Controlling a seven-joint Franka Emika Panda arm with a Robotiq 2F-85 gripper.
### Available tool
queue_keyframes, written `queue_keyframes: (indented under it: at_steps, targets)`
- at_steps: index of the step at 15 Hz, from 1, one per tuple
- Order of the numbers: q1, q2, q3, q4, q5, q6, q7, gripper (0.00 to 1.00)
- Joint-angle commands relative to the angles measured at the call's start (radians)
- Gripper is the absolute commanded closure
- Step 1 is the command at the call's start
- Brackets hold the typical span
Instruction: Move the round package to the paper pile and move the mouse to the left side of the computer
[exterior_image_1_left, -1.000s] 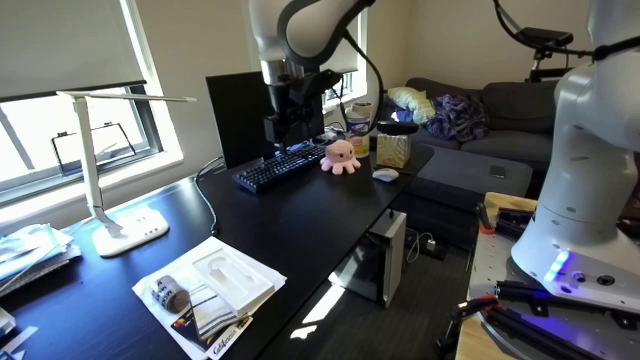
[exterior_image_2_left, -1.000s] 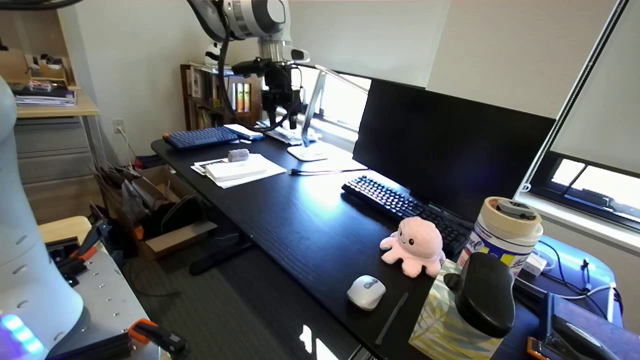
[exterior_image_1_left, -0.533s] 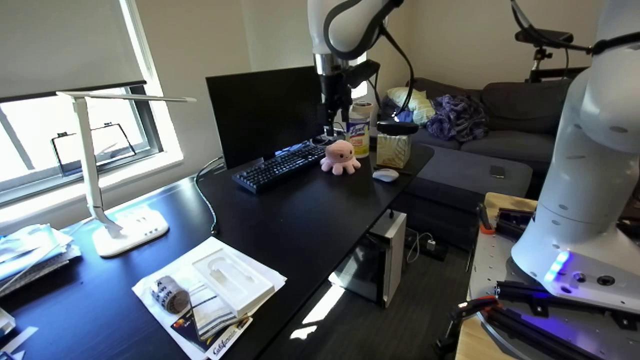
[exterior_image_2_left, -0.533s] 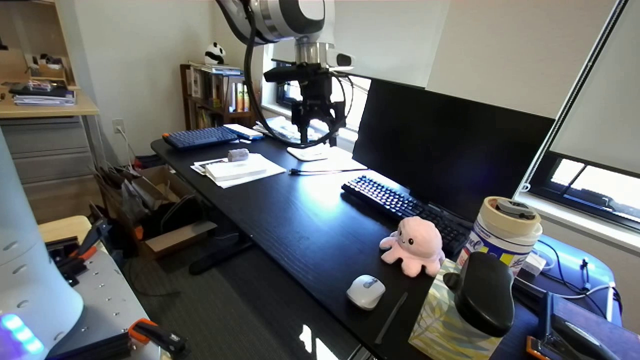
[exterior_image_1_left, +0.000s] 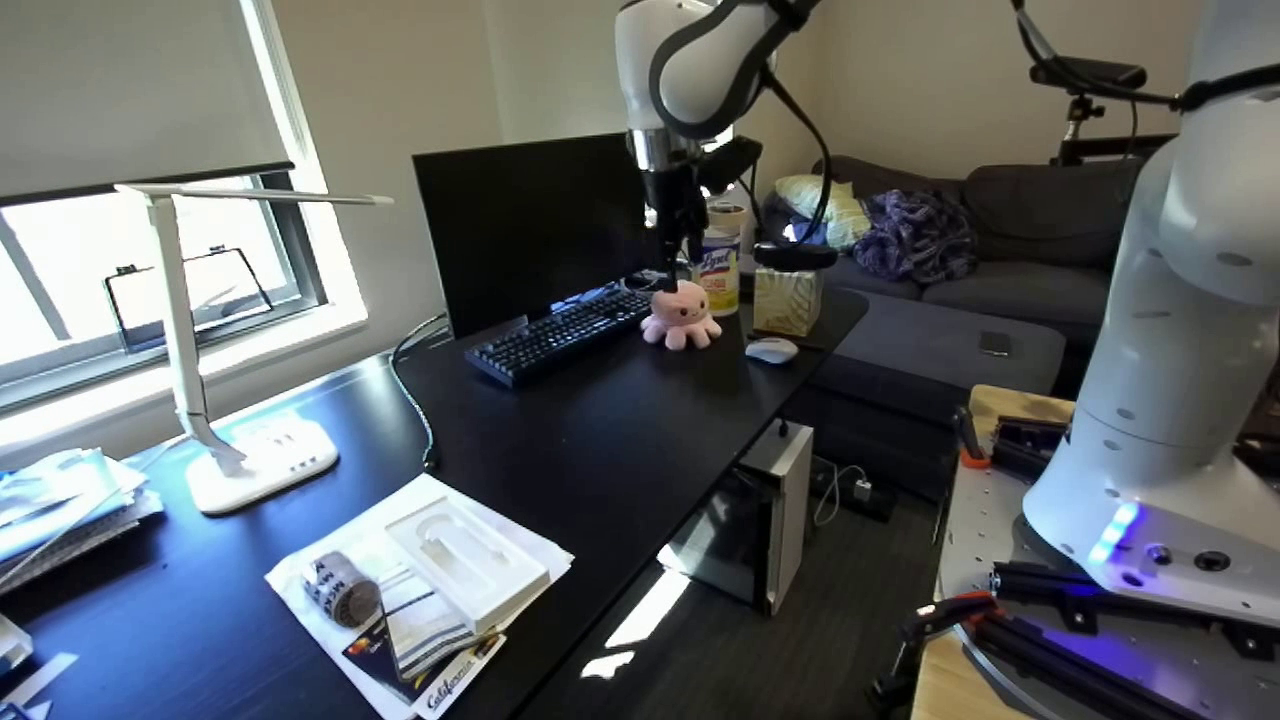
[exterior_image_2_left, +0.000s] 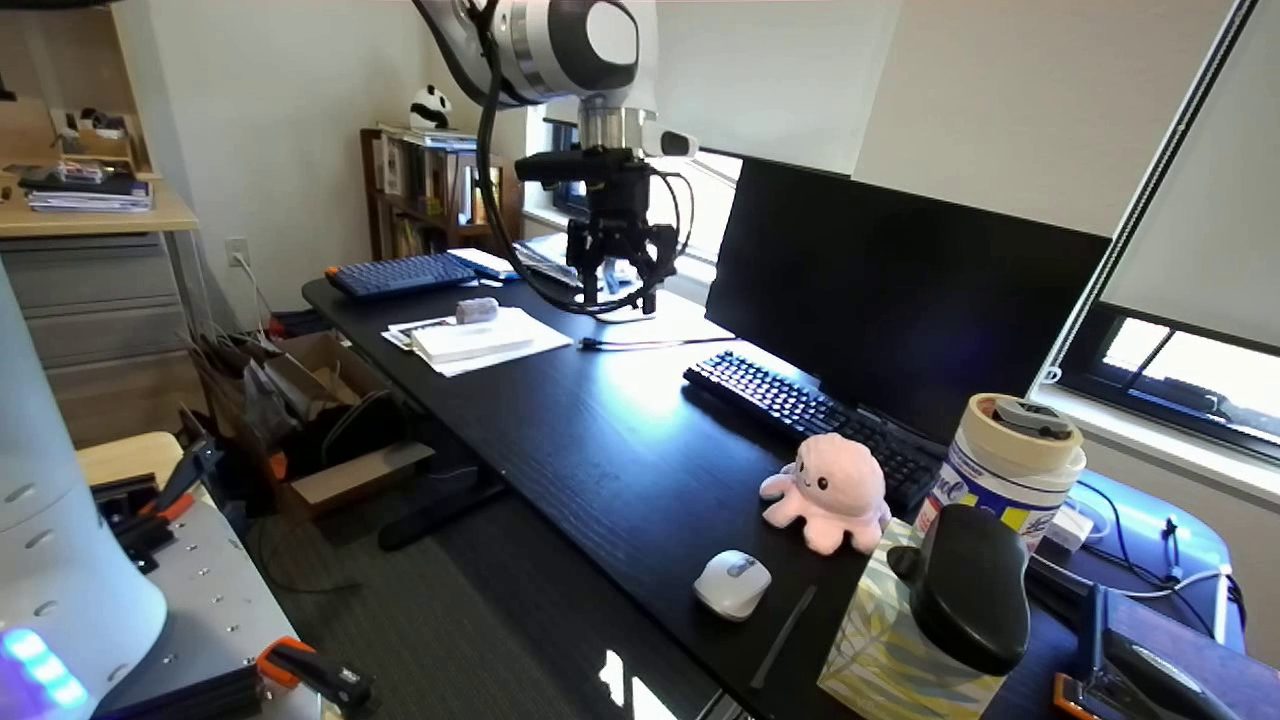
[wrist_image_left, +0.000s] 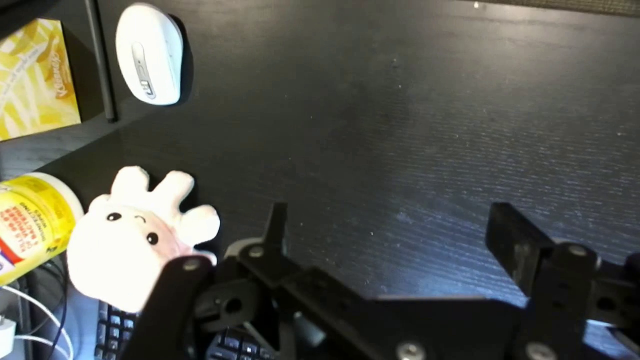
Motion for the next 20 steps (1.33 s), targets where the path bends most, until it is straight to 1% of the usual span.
queue_keyframes:
  at_steps: [1, 5, 7, 8, 10, 11, 14, 15, 17, 19, 20]
  targets:
    - [-0.072, -0.012, -0.033, -0.134, 0.016, 0.119, -0.142, 0.00]
    - [-0.151, 0.021, -0.096, -0.238, 0.012, 0.264, -0.250, 0.00]
    - [-0.188, 0.063, -0.120, -0.251, 0.043, 0.320, -0.321, 0.00]
    - [-0.206, 0.099, -0.127, -0.239, 0.060, 0.358, -0.364, 0.00]
    - [-0.239, 0.135, -0.129, -0.225, 0.100, 0.394, -0.453, 0.00]
    - [-0.255, 0.152, -0.126, -0.210, 0.124, 0.398, -0.487, 0.00]
    - [-0.290, 0.191, -0.127, -0.170, 0.119, 0.421, -0.542, 0.00]
    - [-0.293, 0.206, -0.141, -0.152, 0.088, 0.412, -0.520, 0.00]
    - [-0.306, 0.238, -0.163, -0.117, 0.063, 0.405, -0.496, 0.00]
    - [-0.324, 0.269, -0.170, -0.090, 0.070, 0.413, -0.500, 0.00]
    - [-0.335, 0.286, -0.166, -0.074, 0.093, 0.396, -0.494, 0.00]
